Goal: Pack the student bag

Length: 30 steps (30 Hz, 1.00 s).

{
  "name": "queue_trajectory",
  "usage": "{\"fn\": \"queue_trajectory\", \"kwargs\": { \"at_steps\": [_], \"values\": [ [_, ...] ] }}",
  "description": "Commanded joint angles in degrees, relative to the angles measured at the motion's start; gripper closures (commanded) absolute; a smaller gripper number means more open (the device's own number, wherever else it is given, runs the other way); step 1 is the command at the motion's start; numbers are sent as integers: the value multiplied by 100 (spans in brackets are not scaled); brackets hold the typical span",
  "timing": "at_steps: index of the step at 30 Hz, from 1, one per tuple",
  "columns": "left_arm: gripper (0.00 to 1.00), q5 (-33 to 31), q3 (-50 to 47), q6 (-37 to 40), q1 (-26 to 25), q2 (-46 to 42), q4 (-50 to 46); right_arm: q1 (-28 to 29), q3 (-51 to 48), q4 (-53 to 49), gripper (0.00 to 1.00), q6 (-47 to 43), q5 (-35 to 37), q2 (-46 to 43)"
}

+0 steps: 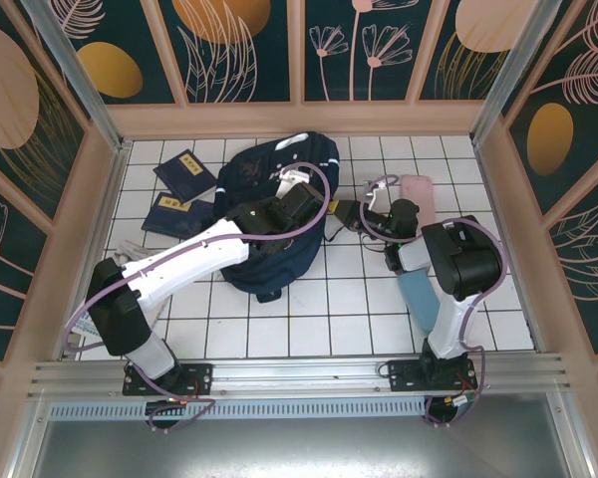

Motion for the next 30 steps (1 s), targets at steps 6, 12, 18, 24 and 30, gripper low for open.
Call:
{"fn": "queue_trajectory", "kwargs": {
  "at_steps": [6,12,18,24,30],
  "values": [
    [97,-482,182,-59,97,113,602,272,-598,-1239,84,-782,-210,-932],
    [97,-243,296,-87,94,413,965,905,-1143,-2209,82,-1055,-132,-1779],
    [98,164,530,-95,99,996,1291,1583,-1450,-2542,82,-934,332,-2403],
    [97,373,1243,41,121,1653,1475,1672,-1722,-2617,81,-848,700,-2640],
    [72,1085,1543,166,257,1685,1342,568,-1549,-3133,81,-1044,573,-2744]
  ]
}}
